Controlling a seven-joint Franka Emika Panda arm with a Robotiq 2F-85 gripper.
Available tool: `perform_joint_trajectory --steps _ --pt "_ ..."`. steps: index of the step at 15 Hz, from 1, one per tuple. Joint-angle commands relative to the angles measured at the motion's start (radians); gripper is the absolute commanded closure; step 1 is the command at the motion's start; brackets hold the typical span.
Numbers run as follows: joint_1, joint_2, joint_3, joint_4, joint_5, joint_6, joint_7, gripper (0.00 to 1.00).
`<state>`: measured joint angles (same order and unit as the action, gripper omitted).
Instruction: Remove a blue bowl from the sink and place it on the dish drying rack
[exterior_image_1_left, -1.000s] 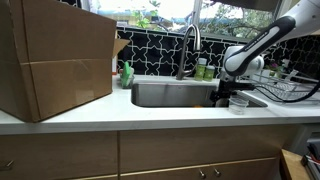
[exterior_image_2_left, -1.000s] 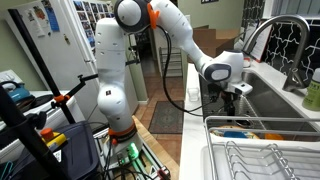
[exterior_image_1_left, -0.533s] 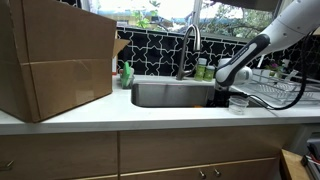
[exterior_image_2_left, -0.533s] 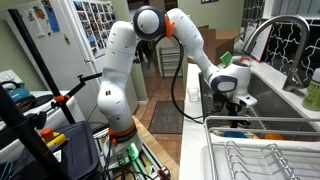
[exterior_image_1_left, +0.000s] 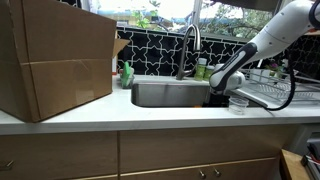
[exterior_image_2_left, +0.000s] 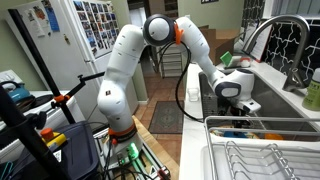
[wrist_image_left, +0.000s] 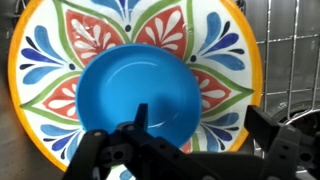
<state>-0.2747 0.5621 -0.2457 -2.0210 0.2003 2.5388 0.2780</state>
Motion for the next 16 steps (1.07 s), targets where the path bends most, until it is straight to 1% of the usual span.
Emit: perform_joint_trajectory --steps 1,2,3,4,6,9,11,12,15,16 --pt "-0.018 0.055 0.025 0.045 0.046 0.024 -0.002 0.27" --pt "-0.017 0.059 0.027 0.049 0.050 0.025 -0.003 0.29" --pt "-0.019 0.063 0.030 0.053 0.057 0.024 -0.005 0.37" --pt "-0.018 0.068 0.030 0.057 0.061 0.026 -0.003 0.47" --pt "-0.018 0.074 0.029 0.062 0.064 0.027 -0.002 0.61" --pt "-0.015 0.081 0.025 0.068 0.065 0.025 0.003 0.85" --pt "-0.017 0.089 0.024 0.072 0.069 0.019 0.009 0.98" --pt "-0.018 0.092 0.023 0.072 0.069 0.021 0.013 1.00" --pt "-0.024 0.076 0.023 0.068 0.074 0.016 0.015 0.99" --pt "-0.031 0.058 0.026 0.059 0.080 0.010 0.010 1.00"
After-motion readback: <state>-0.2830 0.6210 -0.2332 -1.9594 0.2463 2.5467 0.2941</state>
